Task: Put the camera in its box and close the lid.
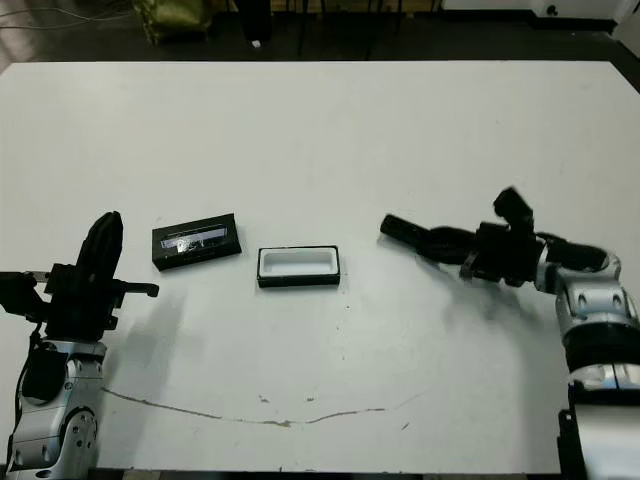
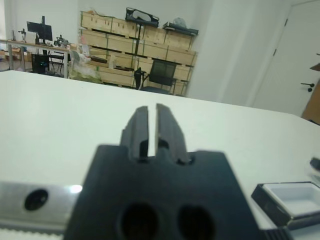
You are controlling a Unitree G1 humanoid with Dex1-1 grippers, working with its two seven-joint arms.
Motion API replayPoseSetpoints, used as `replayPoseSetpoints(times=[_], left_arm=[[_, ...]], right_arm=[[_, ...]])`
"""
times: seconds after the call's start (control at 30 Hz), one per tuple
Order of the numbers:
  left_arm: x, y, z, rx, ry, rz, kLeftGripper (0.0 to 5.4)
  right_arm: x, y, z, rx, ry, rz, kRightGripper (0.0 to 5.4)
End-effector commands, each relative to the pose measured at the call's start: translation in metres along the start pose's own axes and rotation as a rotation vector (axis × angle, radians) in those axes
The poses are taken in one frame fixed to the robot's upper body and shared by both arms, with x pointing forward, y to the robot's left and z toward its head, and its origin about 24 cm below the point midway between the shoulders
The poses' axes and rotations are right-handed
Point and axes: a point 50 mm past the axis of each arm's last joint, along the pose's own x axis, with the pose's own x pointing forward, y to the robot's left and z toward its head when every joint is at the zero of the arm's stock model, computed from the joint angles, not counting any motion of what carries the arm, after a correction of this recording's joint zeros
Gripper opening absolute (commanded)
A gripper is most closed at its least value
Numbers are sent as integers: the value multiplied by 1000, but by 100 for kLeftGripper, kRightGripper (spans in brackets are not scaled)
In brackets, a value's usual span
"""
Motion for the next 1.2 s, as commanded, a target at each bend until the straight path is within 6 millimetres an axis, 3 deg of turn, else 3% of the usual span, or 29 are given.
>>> replayPoseSetpoints(times=[0.03, 0.17, 0.43, 0.73, 1.2], left_arm=[[-4, 2, -5, 13, 26, 5, 0], [-4, 2, -6, 20, 33, 10, 0], [-5, 0, -7, 9, 31, 9, 0], [-5, -1, -6, 28, 33, 20, 0], [-4, -2, -6, 35, 26, 17, 0]], right_arm=[[12, -1, 23, 5, -43, 106, 20], [30, 3, 51, -95, 3, 186, 20], [69, 20, 80, -285, 131, 343, 20], [93, 39, 74, -347, 241, 443, 20], [89, 58, 60, -320, 309, 387, 19]])
